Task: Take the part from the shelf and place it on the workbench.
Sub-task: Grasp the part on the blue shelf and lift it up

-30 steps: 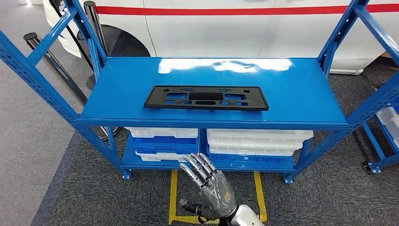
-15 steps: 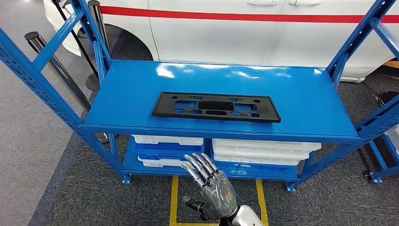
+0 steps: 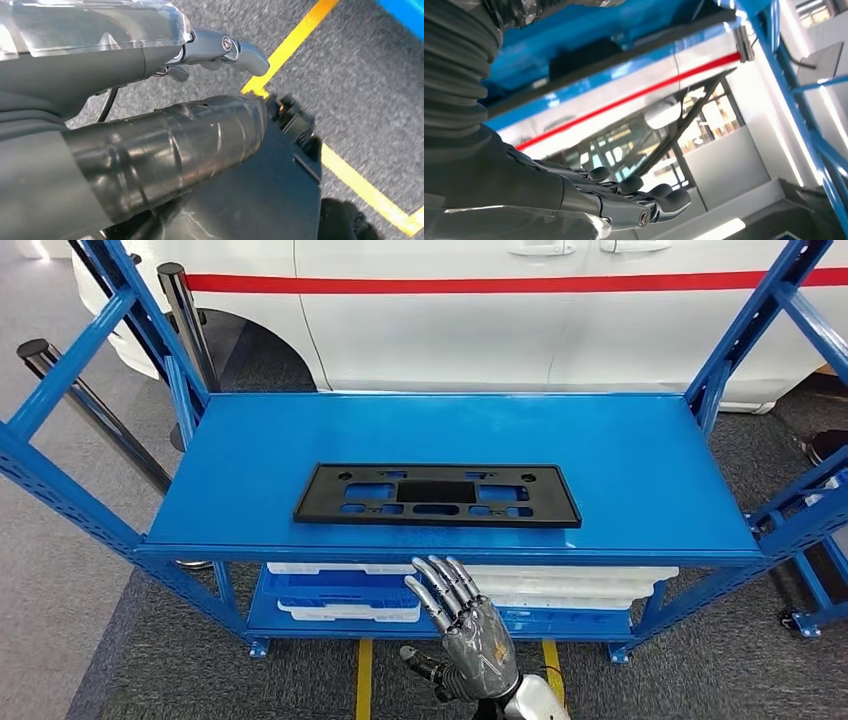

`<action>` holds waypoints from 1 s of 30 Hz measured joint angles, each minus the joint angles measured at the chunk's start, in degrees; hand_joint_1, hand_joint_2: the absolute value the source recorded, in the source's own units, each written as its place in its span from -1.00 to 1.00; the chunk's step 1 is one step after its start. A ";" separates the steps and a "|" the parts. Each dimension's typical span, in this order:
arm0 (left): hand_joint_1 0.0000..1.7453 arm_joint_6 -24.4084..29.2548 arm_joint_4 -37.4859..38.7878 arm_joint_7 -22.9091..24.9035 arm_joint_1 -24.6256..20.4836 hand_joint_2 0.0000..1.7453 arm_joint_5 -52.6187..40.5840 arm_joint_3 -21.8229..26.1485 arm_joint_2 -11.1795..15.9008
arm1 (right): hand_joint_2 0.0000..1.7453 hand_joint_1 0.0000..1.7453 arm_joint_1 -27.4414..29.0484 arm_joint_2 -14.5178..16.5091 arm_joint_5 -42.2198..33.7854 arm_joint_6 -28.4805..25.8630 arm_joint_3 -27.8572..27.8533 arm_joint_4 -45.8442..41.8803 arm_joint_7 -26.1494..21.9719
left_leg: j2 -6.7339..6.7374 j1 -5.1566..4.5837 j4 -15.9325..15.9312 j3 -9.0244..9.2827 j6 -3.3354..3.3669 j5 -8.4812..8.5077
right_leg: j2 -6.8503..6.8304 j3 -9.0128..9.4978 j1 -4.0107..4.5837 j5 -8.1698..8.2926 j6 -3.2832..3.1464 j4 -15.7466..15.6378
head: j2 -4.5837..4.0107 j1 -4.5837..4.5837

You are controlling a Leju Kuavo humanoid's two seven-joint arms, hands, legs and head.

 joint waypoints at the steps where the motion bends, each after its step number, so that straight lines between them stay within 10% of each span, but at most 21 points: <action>1: -1.00 -0.03 0.06 -0.13 0.03 -1.00 0.00 0.08 0.01 | 1.00 -1.00 0.17 0.00 0.05 -0.08 -0.49 -0.43 -0.20 | 0.01 -0.15 -2.80 0.54 0.29 1.62 | 0.03 0.49 0.03 -0.58 0.34 0.02 | 0.00 -0.03; 6: -1.00 -0.08 0.19 -0.58 -0.09 -1.00 -0.08 0.35 0.09 | 1.00 -1.00 1.23 0.18 0.17 -0.52 -2.41 -3.01 -2.30 | -0.06 -0.46 -5.76 2.26 2.44 2.27 | -0.04 1.07 0.05 -1.44 2.13 1.01 | 0.00 -0.08; 11: -1.00 -0.11 0.20 -0.45 -0.42 -1.00 -0.20 0.51 0.01 | 1.00 -1.00 1.84 0.33 0.77 -0.57 -2.97 -3.69 -2.66 | -0.15 -0.42 -6.75 5.29 3.63 0.52 | -0.23 -9.10 -0.01 -5.84 2.86 15.57 | 0.00 -0.04; 13: -1.00 -0.11 0.19 -0.31 -0.42 -1.00 -0.20 0.56 -0.01 | 1.00 -1.00 2.06 0.33 0.78 -0.57 -3.07 -3.68 -2.66 | -0.28 -0.52 -6.75 6.77 3.61 -0.61 | -0.27 -10.92 0.02 -4.46 2.65 14.66 | 0.00 -0.04; 16: -1.00 -0.07 0.26 -0.27 -0.38 -1.00 -0.31 0.59 -0.23 | 1.00 -1.00 2.14 0.30 0.77 -0.57 -3.24 -3.65 -2.44 | -0.43 -0.73 -6.80 9.15 3.22 -2.46 | -0.41 -9.38 0.51 3.68 1.63 4.77 | 0.00 -0.04; 18: -1.00 0.10 0.33 -0.38 -0.52 -1.00 -0.45 0.62 -0.39 | 1.00 -1.00 2.23 0.25 0.76 -0.57 -3.26 -3.62 -2.17 | -0.52 -0.84 -6.75 9.85 2.61 -3.38 | -0.42 -8.70 0.93 5.62 0.92 1.76 | 0.00 -0.06; 22: -1.00 0.26 0.33 -0.60 -0.87 -1.00 -0.54 0.79 -0.40 | 1.00 -1.00 2.30 0.27 0.75 -0.58 -3.27 -3.71 -1.95 | -0.50 -0.80 -4.65 10.22 1.47 -4.30 | -0.23 -6.34 0.53 5.01 -0.23 0.46 | 0.00 -0.14; 27: -1.00 1.65 0.34 0.22 -0.88 -1.00 -0.68 1.07 -0.41 | 1.00 -1.00 2.38 0.28 0.97 -0.58 -3.26 -3.71 -1.25 | -0.46 -0.11 8.62 0.82 0.24 -8.96 | -0.24 -3.82 0.32 3.51 -0.70 -0.15 | 0.00 -0.25; 30: -1.00 2.33 0.34 0.54 -0.69 -1.00 -0.78 1.14 -0.41 | 1.00 -1.00 2.48 0.28 1.07 -0.58 -3.26 -3.71 -1.02 | -0.43 0.14 1.39 1.02 -0.05 -1.78 | 0.06 -2.01 0.20 2.06 -0.26 -0.13 | 0.00 -0.25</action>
